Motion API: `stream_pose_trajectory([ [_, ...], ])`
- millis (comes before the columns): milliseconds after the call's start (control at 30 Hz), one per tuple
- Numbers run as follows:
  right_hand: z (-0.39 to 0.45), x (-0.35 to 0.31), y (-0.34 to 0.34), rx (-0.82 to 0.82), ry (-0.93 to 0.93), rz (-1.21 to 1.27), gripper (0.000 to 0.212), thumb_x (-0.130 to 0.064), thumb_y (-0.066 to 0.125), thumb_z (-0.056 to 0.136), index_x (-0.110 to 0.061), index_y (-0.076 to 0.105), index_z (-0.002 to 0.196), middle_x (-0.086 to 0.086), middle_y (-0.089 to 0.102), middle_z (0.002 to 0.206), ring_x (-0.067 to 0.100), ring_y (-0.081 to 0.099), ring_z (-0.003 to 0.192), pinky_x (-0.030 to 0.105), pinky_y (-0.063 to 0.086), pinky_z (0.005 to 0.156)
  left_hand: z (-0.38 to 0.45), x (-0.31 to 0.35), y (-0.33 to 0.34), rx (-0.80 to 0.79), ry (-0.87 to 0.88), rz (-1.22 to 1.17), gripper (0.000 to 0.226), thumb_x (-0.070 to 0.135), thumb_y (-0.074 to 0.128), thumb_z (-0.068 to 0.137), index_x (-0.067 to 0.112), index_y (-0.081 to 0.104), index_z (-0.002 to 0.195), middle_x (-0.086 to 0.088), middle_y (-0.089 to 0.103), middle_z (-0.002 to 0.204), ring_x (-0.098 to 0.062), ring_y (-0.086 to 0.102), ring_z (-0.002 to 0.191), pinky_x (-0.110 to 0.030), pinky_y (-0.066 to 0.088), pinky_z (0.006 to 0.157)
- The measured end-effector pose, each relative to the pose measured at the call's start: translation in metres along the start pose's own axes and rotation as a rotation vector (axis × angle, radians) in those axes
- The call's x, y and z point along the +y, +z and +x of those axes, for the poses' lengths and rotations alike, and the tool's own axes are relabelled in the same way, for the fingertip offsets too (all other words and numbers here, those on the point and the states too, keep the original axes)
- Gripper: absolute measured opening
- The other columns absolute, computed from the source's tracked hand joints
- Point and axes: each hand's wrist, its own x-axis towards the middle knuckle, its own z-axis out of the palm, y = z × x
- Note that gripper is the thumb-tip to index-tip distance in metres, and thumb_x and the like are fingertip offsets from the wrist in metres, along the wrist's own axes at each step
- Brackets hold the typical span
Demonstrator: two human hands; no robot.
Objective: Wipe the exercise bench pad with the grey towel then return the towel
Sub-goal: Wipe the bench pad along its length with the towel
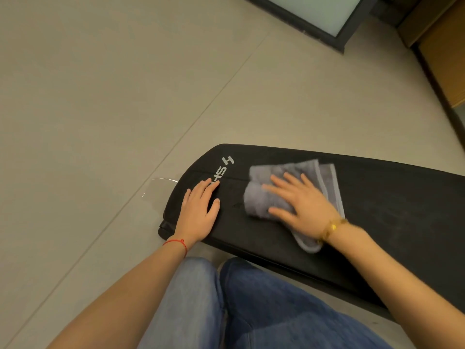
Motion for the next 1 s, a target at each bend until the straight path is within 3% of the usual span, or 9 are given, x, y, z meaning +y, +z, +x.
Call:
stream_pose_trajectory([
  [100, -0.051, -0.022, -0.005, -0.063, -0.159, 0.052, 0.062, -0.070, 0.021, 0.089, -0.049, 0.014, 0.147, -0.022, 0.004, 0.156, 0.006, -0.005, 0.147, 0.031, -0.010, 0.118, 0.001, 0.000, 0.001, -0.002, 0.002, -0.002, 0.048, 0.035, 0.036, 0.102, 0.028, 0.034, 0.150, 0.006, 0.029, 0.158, -0.012, 0.018, 0.148, -0.038, 0.004, 0.123],
  [167, -0.050, -0.007, -0.015, -0.080, -0.139, 0.066, 0.066, -0.076, 0.018, 0.085, -0.050, 0.019, 0.146, -0.022, 0.010, 0.157, 0.005, 0.001, 0.147, 0.029, -0.007, 0.119, 0.001, 0.000, 0.001, -0.001, 0.001, -0.004, 0.048, 0.034, 0.036, 0.102, 0.028, 0.034, 0.150, 0.006, 0.029, 0.158, -0.011, 0.019, 0.148, -0.039, 0.005, 0.123],
  [267, 0.000, 0.037, -0.019, 0.016, 0.049, 0.081, 0.083, -0.084, 0.014, 0.077, -0.040, 0.032, 0.145, -0.009, 0.028, 0.156, 0.018, 0.017, 0.147, 0.035, 0.003, 0.119, 0.001, 0.000, 0.001, 0.002, 0.005, 0.000, 0.048, 0.034, 0.036, 0.102, 0.028, 0.034, 0.150, 0.007, 0.029, 0.158, -0.011, 0.018, 0.148, -0.039, 0.004, 0.124],
  [367, 0.058, 0.049, -0.009, -0.011, 0.259, -0.023, 0.068, -0.068, 0.028, 0.089, -0.036, 0.027, 0.149, -0.004, 0.022, 0.159, 0.023, 0.011, 0.148, 0.045, 0.003, 0.120, 0.001, 0.000, 0.000, 0.008, -0.002, -0.007, 0.048, 0.033, 0.037, 0.102, 0.028, 0.034, 0.150, 0.007, 0.030, 0.157, -0.011, 0.019, 0.148, -0.039, 0.005, 0.124],
  [500, 0.033, -0.006, 0.004, -0.024, 0.002, 0.013, 0.075, -0.070, 0.023, 0.082, -0.034, 0.033, 0.147, -0.003, 0.026, 0.157, 0.024, 0.014, 0.148, 0.042, 0.000, 0.119, 0.001, -0.002, 0.001, 0.002, 0.010, 0.004, 0.049, 0.036, 0.034, 0.101, 0.028, 0.034, 0.149, 0.008, 0.030, 0.157, -0.010, 0.019, 0.148, -0.039, 0.006, 0.123],
  [633, -0.040, -0.031, -0.004, -0.066, -0.201, 0.055, 0.064, -0.071, 0.022, 0.088, -0.047, 0.017, 0.148, -0.022, 0.004, 0.156, 0.006, -0.005, 0.146, 0.029, -0.012, 0.117, 0.000, -0.002, 0.001, -0.001, 0.011, -0.007, 0.051, 0.038, 0.033, 0.099, 0.029, 0.034, 0.149, 0.008, 0.030, 0.157, -0.010, 0.019, 0.148, -0.039, 0.006, 0.123],
  [800, 0.010, 0.043, -0.020, 0.031, 0.111, 0.045, 0.087, -0.084, 0.010, 0.075, -0.038, 0.029, 0.146, -0.008, 0.026, 0.157, 0.019, 0.015, 0.148, 0.036, 0.003, 0.119, 0.001, 0.000, 0.001, -0.001, 0.001, 0.006, 0.055, 0.042, 0.027, 0.097, 0.029, 0.034, 0.149, 0.008, 0.030, 0.157, -0.010, 0.020, 0.148, -0.038, 0.006, 0.124],
  [867, 0.049, 0.055, -0.014, -0.012, 0.242, -0.013, 0.075, -0.075, 0.019, 0.084, -0.036, 0.026, 0.148, -0.005, 0.021, 0.159, 0.022, 0.010, 0.148, 0.043, 0.002, 0.120, 0.001, -0.001, 0.001, -0.003, 0.000, 0.010, 0.054, 0.041, 0.028, 0.097, 0.029, 0.034, 0.149, 0.008, 0.030, 0.157, -0.010, 0.020, 0.148, -0.039, 0.006, 0.124],
  [1000, 0.058, 0.007, 0.001, -0.021, 0.097, -0.038, 0.086, -0.077, 0.007, 0.076, -0.034, 0.031, 0.147, -0.004, 0.025, 0.158, 0.022, 0.013, 0.148, 0.042, 0.000, 0.119, 0.001, -0.001, 0.000, -0.010, 0.004, 0.017, 0.053, 0.041, 0.029, 0.098, 0.029, 0.033, 0.150, 0.007, 0.029, 0.157, -0.010, 0.019, 0.148, -0.040, 0.006, 0.124],
])
